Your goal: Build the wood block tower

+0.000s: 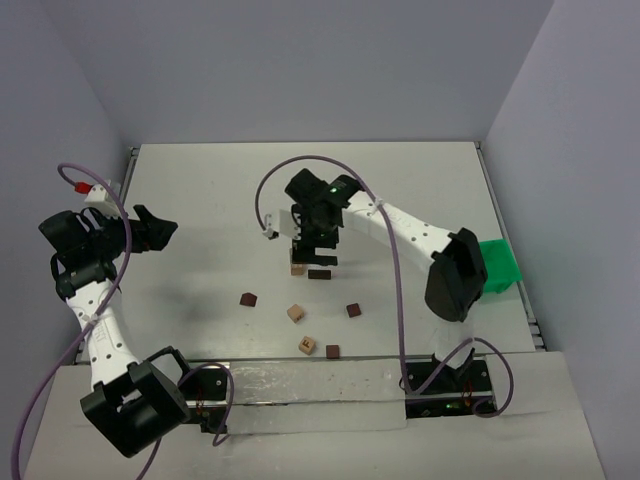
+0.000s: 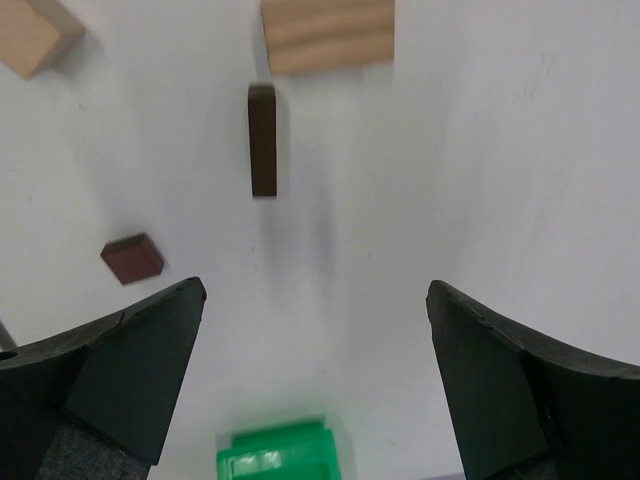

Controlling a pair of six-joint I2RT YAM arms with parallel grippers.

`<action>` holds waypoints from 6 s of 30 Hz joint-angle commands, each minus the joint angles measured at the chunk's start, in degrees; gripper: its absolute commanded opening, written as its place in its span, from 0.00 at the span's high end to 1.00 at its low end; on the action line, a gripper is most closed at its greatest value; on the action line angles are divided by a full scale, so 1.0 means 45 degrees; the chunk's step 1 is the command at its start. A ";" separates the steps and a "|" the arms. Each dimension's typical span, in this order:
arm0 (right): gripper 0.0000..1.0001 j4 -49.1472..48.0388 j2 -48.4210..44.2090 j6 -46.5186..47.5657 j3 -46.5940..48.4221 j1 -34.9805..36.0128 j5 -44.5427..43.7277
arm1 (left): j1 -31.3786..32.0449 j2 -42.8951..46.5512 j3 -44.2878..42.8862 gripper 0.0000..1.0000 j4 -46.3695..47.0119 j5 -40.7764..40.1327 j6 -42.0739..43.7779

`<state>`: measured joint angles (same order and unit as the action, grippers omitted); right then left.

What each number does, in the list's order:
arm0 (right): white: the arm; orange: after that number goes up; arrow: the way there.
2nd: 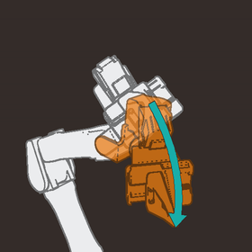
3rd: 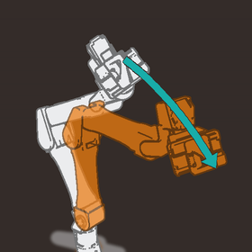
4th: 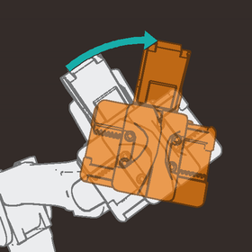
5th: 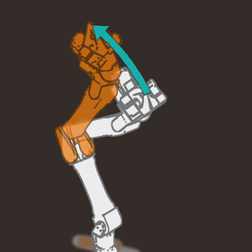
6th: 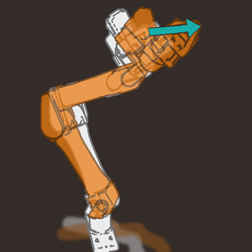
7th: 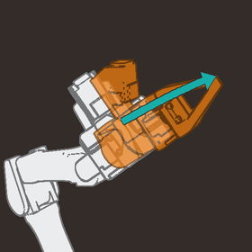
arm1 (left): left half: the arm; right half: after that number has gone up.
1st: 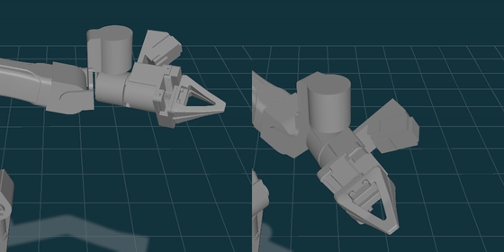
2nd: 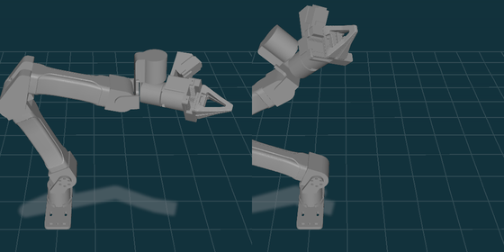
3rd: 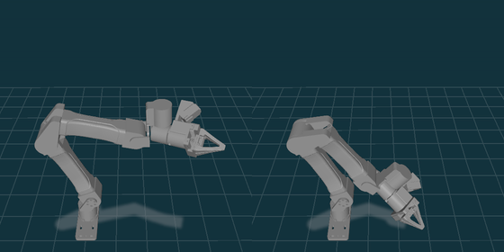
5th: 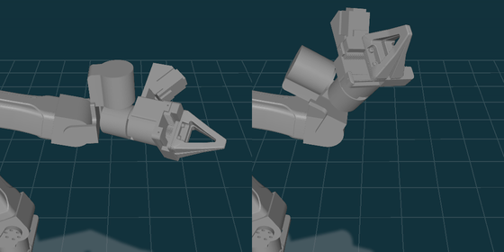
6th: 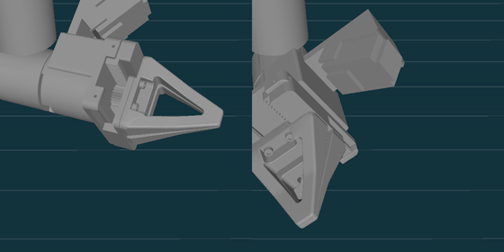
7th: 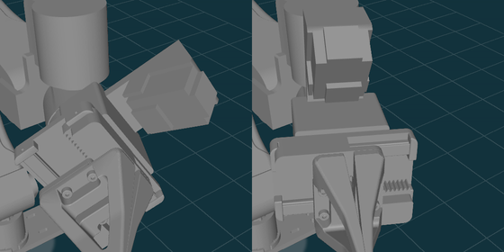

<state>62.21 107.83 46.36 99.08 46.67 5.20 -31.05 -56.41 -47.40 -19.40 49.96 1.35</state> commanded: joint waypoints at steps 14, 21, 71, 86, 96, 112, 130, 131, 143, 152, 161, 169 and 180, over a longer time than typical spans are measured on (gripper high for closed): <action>0.06 -0.1715 -0.5452 0.0288 -0.5153 0.1842 0.5116 | 0.0220 0.0564 0.0040 0.01 0.0562 -0.0283 0.0290; 0.45 -0.4467 -0.6481 -0.3007 -0.8471 0.4526 0.4576 | 0.0220 0.0705 0.0106 0.01 0.0522 -0.0557 0.0386; 0.21 -0.8258 -0.3098 -1.0789 -0.8796 0.5339 -0.0524 | 0.0233 0.0257 0.0123 0.01 0.1109 -0.1544 -0.0184; 0.09 -1.0079 -0.5127 -0.7148 -1.1176 0.5326 0.1255 | 0.0285 0.0146 0.0084 0.01 0.1167 -0.1460 -0.0184; 0.13 -1.0586 -0.4945 -0.4365 -1.1520 0.5293 0.1047 | 0.0376 0.0134 0.0166 0.01 0.1226 -0.1566 -0.0184; 0.28 -0.9707 -0.4472 -0.1946 -1.1217 0.5293 0.2361 | 0.0376 0.0270 0.0221 0.01 0.1265 -0.1628 -0.0184; 0.85 -0.9554 -0.4123 -0.2667 -1.1220 0.5750 0.2650 | 0.0376 0.0198 0.0182 0.01 0.1298 -0.1674 -0.0190; 0.98 -0.9530 -0.4171 -0.3062 -1.1148 0.5726 0.2602 | 0.0376 0.0210 0.0181 0.01 0.1286 -0.1686 -0.0202; 1.00 -0.8472 -0.4298 -0.9854 -0.9754 0.3641 0.1217 | 0.0415 0.0154 0.0025 0.01 0.1206 -0.1707 -0.0184; 1.00 -0.8881 -0.2885 -1.3376 -0.9356 0.2970 0.0855 | 0.0473 0.0154 0.0025 0.01 0.1207 -0.1863 -0.0184; 1.00 -0.9620 -0.3015 -1.4295 -0.9703 0.3763 -0.1235 | 0.0513 -0.0021 0.0083 0.01 0.1381 -0.1941 -0.0184; 1.00 -0.9527 -0.1905 -1.4314 -0.8902 0.4342 -0.3280 | 0.0552 -0.0037 0.0020 0.01 0.1299 -0.2045 -0.0184; 1.00 -1.0190 -0.1678 -1.3759 -0.8833 0.4473 -0.3732 | 0.0590 -0.0100 -0.0033 0.01 0.1304 -0.1981 -0.0184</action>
<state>18.28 98.67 -16.64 58.61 66.41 -8.47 -28.88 -56.66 -46.35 -15.97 40.95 0.62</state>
